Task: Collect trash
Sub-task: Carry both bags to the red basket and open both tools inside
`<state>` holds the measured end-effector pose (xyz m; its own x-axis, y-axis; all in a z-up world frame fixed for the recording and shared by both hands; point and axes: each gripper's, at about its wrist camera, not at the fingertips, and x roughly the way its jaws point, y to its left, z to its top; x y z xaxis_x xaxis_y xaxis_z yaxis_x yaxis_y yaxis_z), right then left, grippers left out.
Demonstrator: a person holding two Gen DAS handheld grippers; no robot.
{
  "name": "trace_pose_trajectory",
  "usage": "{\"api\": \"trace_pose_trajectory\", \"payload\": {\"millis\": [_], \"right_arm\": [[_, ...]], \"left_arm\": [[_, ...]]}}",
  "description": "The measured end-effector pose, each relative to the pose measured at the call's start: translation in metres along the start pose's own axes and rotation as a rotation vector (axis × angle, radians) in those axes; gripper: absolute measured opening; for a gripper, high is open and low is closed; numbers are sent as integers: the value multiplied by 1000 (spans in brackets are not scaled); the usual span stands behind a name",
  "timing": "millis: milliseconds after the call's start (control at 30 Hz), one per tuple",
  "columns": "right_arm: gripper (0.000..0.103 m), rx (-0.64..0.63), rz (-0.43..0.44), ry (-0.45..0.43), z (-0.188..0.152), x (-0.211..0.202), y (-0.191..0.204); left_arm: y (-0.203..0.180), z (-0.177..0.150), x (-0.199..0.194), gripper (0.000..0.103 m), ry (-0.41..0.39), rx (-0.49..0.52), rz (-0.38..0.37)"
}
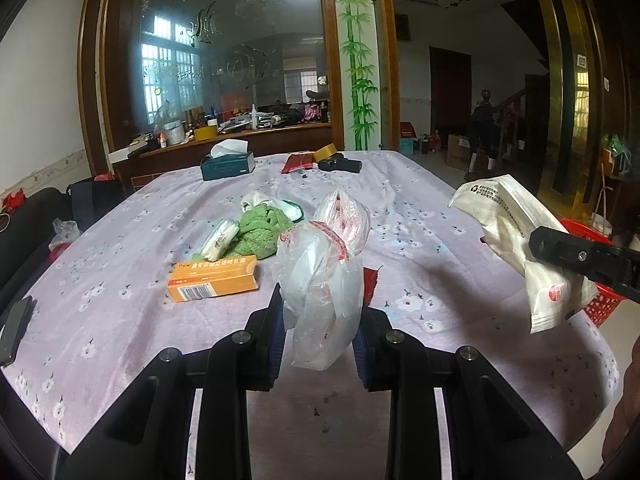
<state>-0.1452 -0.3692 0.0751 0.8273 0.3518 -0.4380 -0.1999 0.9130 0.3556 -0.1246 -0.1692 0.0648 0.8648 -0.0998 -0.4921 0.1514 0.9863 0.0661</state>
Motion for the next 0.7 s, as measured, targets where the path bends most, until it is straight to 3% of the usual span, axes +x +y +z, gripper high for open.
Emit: {"api": "trace_pose_trajectory", "payload": {"millis": [200, 333, 533, 700], "right_arm": [[34, 62, -3, -30, 13, -21, -23], [34, 119, -71, -99, 26, -55, -55], [35, 213, -240, -195, 38, -111, -120], [35, 274, -314, -203, 41, -131, -159]], "left_arm": [[-28, 21, -4, 27, 1, 45, -105], [-67, 41, -7, 27, 16, 76, -239], [-139, 68, 1, 28, 74, 119, -437], [-208, 78, 18, 28, 147, 162, -565]]}}
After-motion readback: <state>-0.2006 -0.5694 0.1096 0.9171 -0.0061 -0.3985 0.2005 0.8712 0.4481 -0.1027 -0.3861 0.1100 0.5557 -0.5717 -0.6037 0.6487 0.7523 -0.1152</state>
